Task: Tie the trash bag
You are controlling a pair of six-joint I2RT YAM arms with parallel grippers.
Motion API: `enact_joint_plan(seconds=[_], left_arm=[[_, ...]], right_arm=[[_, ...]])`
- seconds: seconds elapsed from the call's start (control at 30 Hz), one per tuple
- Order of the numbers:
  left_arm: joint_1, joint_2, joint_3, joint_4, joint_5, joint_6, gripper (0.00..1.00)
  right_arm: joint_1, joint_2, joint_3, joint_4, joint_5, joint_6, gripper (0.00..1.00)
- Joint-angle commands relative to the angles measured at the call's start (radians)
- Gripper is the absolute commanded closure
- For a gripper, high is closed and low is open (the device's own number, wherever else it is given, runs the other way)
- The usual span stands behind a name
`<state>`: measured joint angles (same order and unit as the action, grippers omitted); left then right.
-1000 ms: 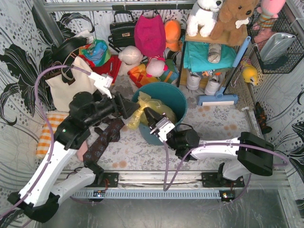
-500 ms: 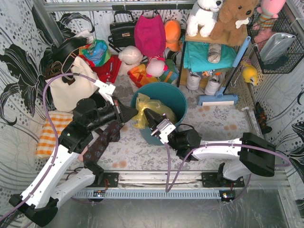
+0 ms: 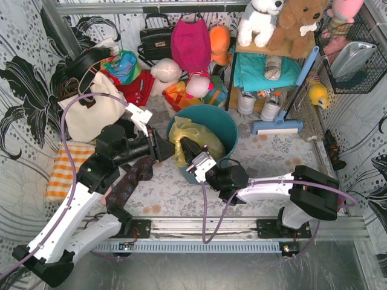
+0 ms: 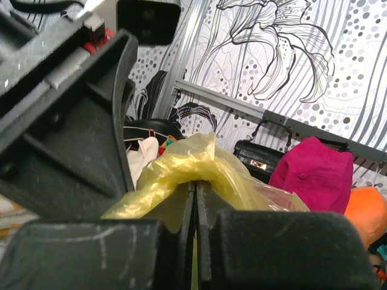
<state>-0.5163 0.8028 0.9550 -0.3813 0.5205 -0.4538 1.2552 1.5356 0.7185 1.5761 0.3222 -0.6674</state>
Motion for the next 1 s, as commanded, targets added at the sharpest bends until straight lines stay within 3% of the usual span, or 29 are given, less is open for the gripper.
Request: enact_joint_plan(seconds=[0.0,0.13,0.33,0.47,0.6,0.83,0.97], left_arm=[[-0.003,-0.034,0.111,-0.049,-0.119,0.098,0.55],[-0.004,-0.059,0.205,-0.114,-0.224,0.165,0.38],[-0.003,-0.026,0.278,-0.119,-0.344,0.034,0.32],[-0.003,0.048,0.293,-0.101,-0.329,-0.074,0.31],[-0.004,0.068,0.239,0.03,-0.311,-0.183,0.31],[-0.003,0.124,0.271,-0.012,-0.3,-0.167,0.43],[-0.004,0.119,0.262,-0.039,-0.297,-0.157,0.62]], right_arm=[[-0.002,-0.012,0.009,0.113,0.007,-0.001,1.0],[-0.002,-0.029,0.004,0.091,0.004,-0.004,1.0],[-0.002,-0.038,0.004,0.075,0.002,-0.011,1.0],[-0.002,-0.033,0.007,0.073,0.005,-0.01,1.0],[-0.002,-0.028,0.01,0.07,0.005,-0.011,1.0],[-0.002,-0.031,0.013,0.07,0.003,-0.016,1.0],[-0.002,-0.029,0.014,0.077,0.006,-0.019,1.0]])
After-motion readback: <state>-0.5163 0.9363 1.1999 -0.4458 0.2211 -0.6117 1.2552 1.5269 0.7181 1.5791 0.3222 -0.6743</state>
